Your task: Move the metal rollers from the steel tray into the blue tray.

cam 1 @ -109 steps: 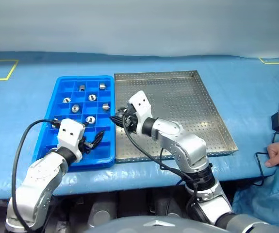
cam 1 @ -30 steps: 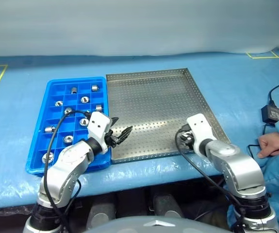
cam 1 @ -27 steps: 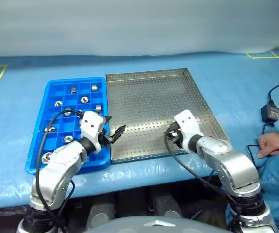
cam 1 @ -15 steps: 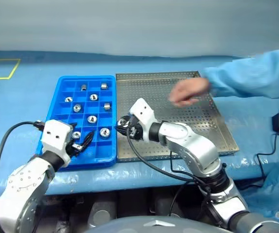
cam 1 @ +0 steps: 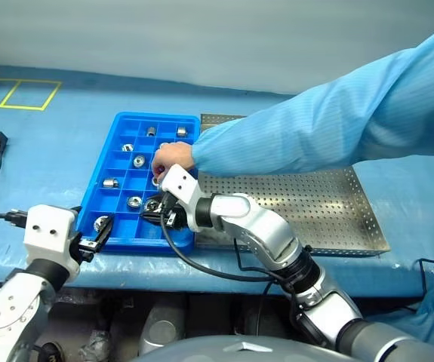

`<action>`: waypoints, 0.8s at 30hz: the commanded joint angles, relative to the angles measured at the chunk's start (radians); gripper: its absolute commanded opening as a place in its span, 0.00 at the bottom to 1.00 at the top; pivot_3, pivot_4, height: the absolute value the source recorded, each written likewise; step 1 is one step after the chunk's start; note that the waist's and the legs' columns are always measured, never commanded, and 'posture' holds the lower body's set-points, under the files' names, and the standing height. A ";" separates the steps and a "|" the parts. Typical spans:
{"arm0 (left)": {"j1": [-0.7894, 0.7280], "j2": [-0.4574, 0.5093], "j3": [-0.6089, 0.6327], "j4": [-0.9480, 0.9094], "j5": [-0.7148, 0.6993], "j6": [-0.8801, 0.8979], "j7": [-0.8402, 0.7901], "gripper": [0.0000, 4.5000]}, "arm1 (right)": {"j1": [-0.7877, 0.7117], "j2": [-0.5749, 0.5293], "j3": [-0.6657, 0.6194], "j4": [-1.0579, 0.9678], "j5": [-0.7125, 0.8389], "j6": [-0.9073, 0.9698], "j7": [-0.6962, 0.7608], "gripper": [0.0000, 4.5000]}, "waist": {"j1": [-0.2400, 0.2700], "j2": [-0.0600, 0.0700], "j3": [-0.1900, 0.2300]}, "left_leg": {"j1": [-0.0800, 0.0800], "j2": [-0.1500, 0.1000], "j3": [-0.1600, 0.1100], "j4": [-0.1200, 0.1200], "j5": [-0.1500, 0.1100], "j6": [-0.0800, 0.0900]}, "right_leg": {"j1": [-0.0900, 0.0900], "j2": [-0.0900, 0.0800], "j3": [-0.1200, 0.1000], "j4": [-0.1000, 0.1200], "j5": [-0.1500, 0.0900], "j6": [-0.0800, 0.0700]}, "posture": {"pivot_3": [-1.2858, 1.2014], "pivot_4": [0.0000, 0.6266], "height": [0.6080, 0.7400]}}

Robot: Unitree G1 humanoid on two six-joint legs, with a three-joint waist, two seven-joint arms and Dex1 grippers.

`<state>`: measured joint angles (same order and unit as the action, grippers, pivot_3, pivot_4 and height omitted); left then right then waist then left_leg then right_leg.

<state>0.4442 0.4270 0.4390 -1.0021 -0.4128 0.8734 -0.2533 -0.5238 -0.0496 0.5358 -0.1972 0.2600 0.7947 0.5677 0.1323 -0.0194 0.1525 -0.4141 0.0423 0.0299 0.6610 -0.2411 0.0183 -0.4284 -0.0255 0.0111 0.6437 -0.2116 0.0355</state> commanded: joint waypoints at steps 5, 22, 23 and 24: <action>-0.034 0.010 -0.016 -0.021 -0.003 0.008 0.008 0.77 | -0.003 0.029 -0.003 0.008 -0.005 -0.017 -0.009 0.82 | 0.004 0.000 0.000 | -0.001 0.000 0.000 -0.001 0.000 0.000 | 0.000 0.000 0.000 0.000 0.000 0.000 | 0.67 0.24 1.00; -0.267 -0.044 -0.288 0.129 0.005 -0.065 -0.003 0.77 | 0.085 -0.136 -0.251 -0.115 -0.101 0.075 -0.229 0.82 | -0.005 0.000 0.000 | -0.002 -0.006 0.000 -0.001 0.000 -0.001 | 0.001 0.000 -0.001 0.000 0.000 -0.001 | 0.62 0.24 1.00; -0.285 -0.049 -0.315 0.148 0.007 -0.075 -0.009 0.77 | 0.094 -0.141 -0.268 -0.119 -0.108 0.091 -0.249 0.82 | -0.010 0.000 0.000 | -0.002 -0.006 0.000 -0.001 0.000 -0.001 | 0.001 0.000 0.000 0.000 0.000 -0.002 | 0.61 0.24 1.00; -0.309 -0.057 -0.341 0.173 0.009 -0.086 -0.014 0.77 | 0.103 -0.146 -0.286 -0.123 -0.119 0.108 -0.272 0.82 | -0.016 0.000 0.000 | -0.003 -0.006 0.001 -0.001 0.000 -0.001 | 0.001 0.000 0.000 0.000 0.002 -0.004 | 0.61 0.24 1.00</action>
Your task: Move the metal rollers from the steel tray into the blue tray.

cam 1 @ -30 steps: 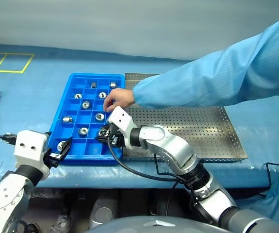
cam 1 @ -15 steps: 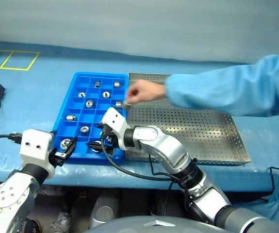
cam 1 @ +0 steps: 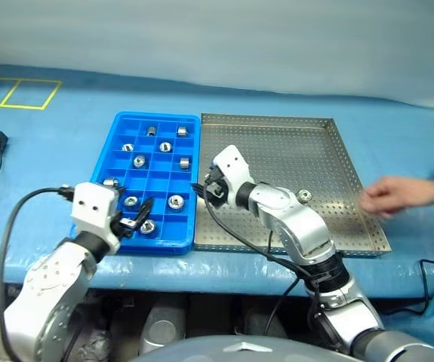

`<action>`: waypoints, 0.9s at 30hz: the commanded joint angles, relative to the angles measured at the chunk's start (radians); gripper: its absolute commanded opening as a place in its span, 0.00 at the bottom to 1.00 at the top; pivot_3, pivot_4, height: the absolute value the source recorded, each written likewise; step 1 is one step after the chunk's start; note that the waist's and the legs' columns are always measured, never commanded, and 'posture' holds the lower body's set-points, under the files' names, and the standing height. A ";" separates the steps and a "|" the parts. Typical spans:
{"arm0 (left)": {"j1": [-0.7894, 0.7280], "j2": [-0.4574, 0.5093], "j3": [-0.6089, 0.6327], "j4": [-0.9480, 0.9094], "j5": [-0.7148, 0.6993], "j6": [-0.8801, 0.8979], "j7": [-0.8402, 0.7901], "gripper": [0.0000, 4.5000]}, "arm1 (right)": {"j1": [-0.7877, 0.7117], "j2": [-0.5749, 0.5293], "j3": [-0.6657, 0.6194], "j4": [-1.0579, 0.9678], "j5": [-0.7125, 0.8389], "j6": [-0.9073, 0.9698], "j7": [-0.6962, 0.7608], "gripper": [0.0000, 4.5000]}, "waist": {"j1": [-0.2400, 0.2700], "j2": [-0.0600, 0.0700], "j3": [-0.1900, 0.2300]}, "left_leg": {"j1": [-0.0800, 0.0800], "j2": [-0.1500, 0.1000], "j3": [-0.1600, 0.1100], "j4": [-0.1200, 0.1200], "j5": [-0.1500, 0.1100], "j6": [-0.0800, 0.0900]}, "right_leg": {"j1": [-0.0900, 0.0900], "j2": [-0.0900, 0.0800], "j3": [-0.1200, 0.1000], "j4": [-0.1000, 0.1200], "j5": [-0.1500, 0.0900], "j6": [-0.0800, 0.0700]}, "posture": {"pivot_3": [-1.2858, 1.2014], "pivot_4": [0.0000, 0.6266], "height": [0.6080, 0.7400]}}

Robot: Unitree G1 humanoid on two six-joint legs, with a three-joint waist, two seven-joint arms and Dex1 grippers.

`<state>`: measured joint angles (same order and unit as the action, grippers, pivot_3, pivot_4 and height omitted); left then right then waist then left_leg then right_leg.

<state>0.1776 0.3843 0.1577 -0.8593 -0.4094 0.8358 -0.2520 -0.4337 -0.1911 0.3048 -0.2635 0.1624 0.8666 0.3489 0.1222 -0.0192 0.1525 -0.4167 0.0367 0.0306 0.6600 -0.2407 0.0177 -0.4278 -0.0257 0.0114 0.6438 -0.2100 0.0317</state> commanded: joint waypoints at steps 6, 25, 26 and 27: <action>-0.195 -0.045 -0.190 0.172 0.020 -0.103 -0.059 0.77 | 0.057 0.016 -0.177 -0.078 -0.112 0.127 -0.237 0.82 | -0.039 0.000 0.000 | -0.001 -0.001 0.000 0.001 0.000 0.000 | 0.000 0.001 0.000 0.000 0.001 -0.001 | 0.57 0.24 1.00; -0.208 -0.060 -0.261 0.259 0.041 -0.177 -0.086 0.77 | 0.079 0.302 -0.461 -0.069 -0.216 0.190 -0.596 0.82 | -0.113 0.001 0.000 | 0.000 0.000 0.000 0.000 0.000 0.001 | 0.000 0.002 0.003 0.001 0.004 0.006 | 0.54 0.24 1.00; -0.207 -0.059 -0.261 0.260 0.041 -0.178 -0.087 0.77 | 0.079 0.312 -0.474 -0.052 -0.219 0.180 -0.611 0.82 | -0.112 0.001 0.000 | 0.000 0.000 0.000 0.000 0.000 0.001 | 0.000 0.001 0.003 0.001 0.004 0.006 | 0.54 0.24 1.00; -0.206 -0.060 -0.262 0.260 0.043 -0.179 -0.087 0.77 | 0.079 0.318 -0.484 -0.042 -0.221 0.173 -0.620 0.82 | -0.112 0.001 0.000 | 0.000 0.000 0.000 0.001 0.000 0.001 | 0.000 0.001 0.003 0.001 0.004 0.005 | 0.54 0.24 1.00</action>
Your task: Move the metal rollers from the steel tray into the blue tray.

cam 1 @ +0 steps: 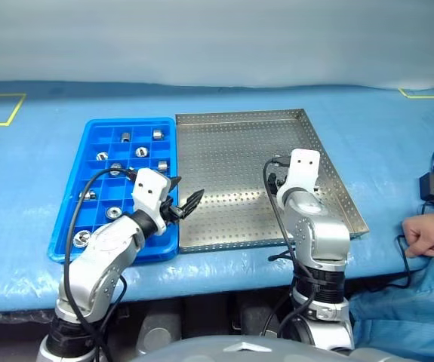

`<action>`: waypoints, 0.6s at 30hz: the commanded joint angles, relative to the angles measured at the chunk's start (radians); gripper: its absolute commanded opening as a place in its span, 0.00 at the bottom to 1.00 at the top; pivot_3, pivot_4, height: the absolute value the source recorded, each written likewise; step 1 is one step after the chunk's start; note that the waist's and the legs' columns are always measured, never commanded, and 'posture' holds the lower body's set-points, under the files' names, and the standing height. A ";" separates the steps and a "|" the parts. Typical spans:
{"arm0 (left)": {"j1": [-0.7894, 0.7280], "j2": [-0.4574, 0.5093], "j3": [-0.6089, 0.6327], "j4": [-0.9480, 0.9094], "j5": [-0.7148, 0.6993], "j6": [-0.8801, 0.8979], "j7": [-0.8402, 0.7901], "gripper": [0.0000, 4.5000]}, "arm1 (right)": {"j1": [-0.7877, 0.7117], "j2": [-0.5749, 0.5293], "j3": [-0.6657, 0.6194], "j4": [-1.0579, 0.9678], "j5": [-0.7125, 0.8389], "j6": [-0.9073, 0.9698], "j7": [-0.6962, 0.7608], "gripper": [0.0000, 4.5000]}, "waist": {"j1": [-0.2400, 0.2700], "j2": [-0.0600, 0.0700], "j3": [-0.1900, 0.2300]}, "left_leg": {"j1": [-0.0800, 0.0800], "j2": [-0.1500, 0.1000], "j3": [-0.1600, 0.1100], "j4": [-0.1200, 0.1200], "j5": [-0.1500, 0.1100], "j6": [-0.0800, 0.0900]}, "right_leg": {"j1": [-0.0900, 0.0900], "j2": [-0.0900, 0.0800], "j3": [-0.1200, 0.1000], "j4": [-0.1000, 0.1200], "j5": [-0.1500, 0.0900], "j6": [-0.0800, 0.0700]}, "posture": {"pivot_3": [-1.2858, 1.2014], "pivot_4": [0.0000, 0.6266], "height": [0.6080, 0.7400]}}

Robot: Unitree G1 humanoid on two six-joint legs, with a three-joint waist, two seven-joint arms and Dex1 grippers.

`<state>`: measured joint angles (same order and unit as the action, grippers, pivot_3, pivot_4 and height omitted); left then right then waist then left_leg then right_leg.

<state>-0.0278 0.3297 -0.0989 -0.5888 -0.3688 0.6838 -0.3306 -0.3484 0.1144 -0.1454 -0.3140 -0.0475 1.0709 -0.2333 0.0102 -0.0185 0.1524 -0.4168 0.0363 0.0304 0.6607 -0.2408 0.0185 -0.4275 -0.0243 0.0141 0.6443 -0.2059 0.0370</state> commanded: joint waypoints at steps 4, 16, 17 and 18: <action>0.010 0.004 0.008 -0.012 0.005 -0.029 -0.014 0.77 | -0.018 0.103 -0.143 0.075 0.046 -0.113 -0.099 0.82 | 0.000 0.000 0.000 | 0.000 0.000 0.001 0.000 0.000 0.000 | 0.000 0.000 0.001 0.000 0.000 0.000 | 0.54 0.24 1.00; 0.046 0.012 0.025 -0.028 0.017 -0.034 -0.006 0.77 | -0.017 0.080 -0.129 0.121 0.124 -0.150 -0.103 0.39 | -0.005 0.001 -0.001 | 0.001 0.000 0.000 0.000 0.000 0.000 | 0.001 0.000 0.001 0.000 0.000 0.000 | 0.55 0.24 1.00; 0.048 0.014 0.030 -0.032 0.016 -0.034 -0.004 0.77 | -0.018 0.070 -0.106 0.110 0.129 -0.154 -0.082 0.39 | -0.006 0.001 -0.001 | 0.001 0.000 0.000 0.000 0.000 0.000 | 0.001 0.000 0.001 0.000 0.000 0.000 | 0.55 0.24 1.00; 0.052 0.016 0.039 -0.038 0.017 -0.032 0.001 0.77 | -0.020 0.057 -0.068 0.093 0.138 -0.164 -0.044 0.39 | -0.007 0.001 0.000 | 0.001 0.000 0.000 0.000 0.000 0.000 | 0.001 0.000 0.001 0.000 -0.001 0.000 | 0.55 0.24 1.00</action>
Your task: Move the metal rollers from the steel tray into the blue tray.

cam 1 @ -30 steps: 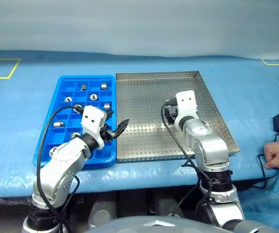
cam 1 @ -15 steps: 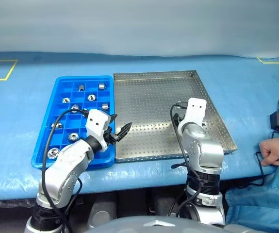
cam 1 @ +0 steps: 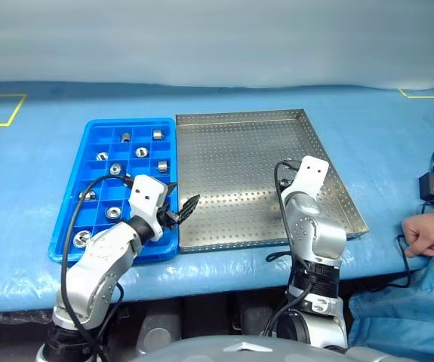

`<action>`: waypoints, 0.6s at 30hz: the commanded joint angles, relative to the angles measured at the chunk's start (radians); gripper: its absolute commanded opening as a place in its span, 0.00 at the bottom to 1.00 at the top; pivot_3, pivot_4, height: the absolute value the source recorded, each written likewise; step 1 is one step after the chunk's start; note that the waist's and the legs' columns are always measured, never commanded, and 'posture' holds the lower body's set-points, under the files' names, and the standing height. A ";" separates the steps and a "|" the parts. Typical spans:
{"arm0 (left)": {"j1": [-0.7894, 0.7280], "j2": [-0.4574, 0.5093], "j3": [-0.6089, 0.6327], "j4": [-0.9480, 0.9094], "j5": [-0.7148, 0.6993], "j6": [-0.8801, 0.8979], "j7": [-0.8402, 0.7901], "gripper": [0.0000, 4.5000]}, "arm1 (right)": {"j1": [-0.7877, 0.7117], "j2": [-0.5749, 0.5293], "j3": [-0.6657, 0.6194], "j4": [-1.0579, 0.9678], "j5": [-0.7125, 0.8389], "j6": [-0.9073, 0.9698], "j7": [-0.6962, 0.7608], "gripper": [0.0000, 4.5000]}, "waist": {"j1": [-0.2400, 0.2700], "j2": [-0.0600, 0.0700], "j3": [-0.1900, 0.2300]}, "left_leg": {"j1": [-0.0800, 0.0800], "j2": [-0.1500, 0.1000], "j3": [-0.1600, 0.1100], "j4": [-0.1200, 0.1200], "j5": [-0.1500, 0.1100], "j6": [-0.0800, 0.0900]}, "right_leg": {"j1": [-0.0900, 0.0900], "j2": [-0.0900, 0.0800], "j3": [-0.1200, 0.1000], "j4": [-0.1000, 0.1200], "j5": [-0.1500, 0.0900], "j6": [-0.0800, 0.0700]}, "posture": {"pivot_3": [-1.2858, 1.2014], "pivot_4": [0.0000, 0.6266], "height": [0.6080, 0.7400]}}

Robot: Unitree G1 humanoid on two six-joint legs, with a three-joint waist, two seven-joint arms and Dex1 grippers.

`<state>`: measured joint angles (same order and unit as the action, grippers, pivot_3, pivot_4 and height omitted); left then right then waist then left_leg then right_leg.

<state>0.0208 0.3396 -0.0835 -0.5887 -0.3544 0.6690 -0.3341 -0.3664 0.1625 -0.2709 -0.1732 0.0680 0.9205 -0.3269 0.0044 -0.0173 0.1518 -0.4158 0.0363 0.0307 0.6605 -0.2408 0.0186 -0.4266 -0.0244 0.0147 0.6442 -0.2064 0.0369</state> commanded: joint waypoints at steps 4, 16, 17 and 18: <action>0.036 0.026 0.075 -0.063 -0.002 -0.001 0.017 0.77 | -0.014 -0.036 0.222 -0.128 0.098 -0.058 0.265 0.39 | -0.017 0.002 0.001 | 0.000 0.001 0.001 0.000 0.000 0.000 | -0.001 0.001 0.000 0.001 0.000 0.000 | 0.56 0.24 1.00; 0.221 0.075 0.325 -0.243 -0.051 0.064 0.054 0.77 | -0.156 -0.162 0.544 -0.101 0.299 -0.117 0.769 0.39 | 0.035 0.001 0.001 | 0.001 0.005 -0.001 -0.004 0.000 0.000 | 0.000 0.000 -0.001 -0.001 -0.003 -0.004 | 0.63 0.24 1.00; 0.236 0.073 0.338 -0.255 -0.050 0.067 0.063 0.77 | -0.169 -0.146 0.546 -0.062 0.291 -0.146 0.767 0.39 | 0.039 0.001 0.001 | 0.001 0.005 -0.001 -0.004 0.000 0.000 | -0.001 0.000 -0.001 -0.001 -0.004 -0.003 | 0.63 0.24 1.00; 0.250 0.069 0.346 -0.268 -0.051 0.071 0.071 0.77 | -0.180 -0.133 0.551 -0.025 0.283 -0.171 0.769 0.39 | 0.044 0.001 0.001 | 0.001 0.006 0.000 -0.003 0.000 0.000 | 0.000 0.000 -0.002 -0.001 -0.005 -0.002 | 0.63 0.24 1.00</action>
<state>0.2610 0.4139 0.2344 -0.7996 -0.3964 0.7375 -0.2789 -0.5125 0.0112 0.2790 -0.2235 0.3572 0.8151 0.4319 0.0479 -0.0161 0.1533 -0.4149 0.0421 0.0306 0.6578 -0.2406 0.0184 -0.4271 -0.0244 0.0132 0.6438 -0.2115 0.0356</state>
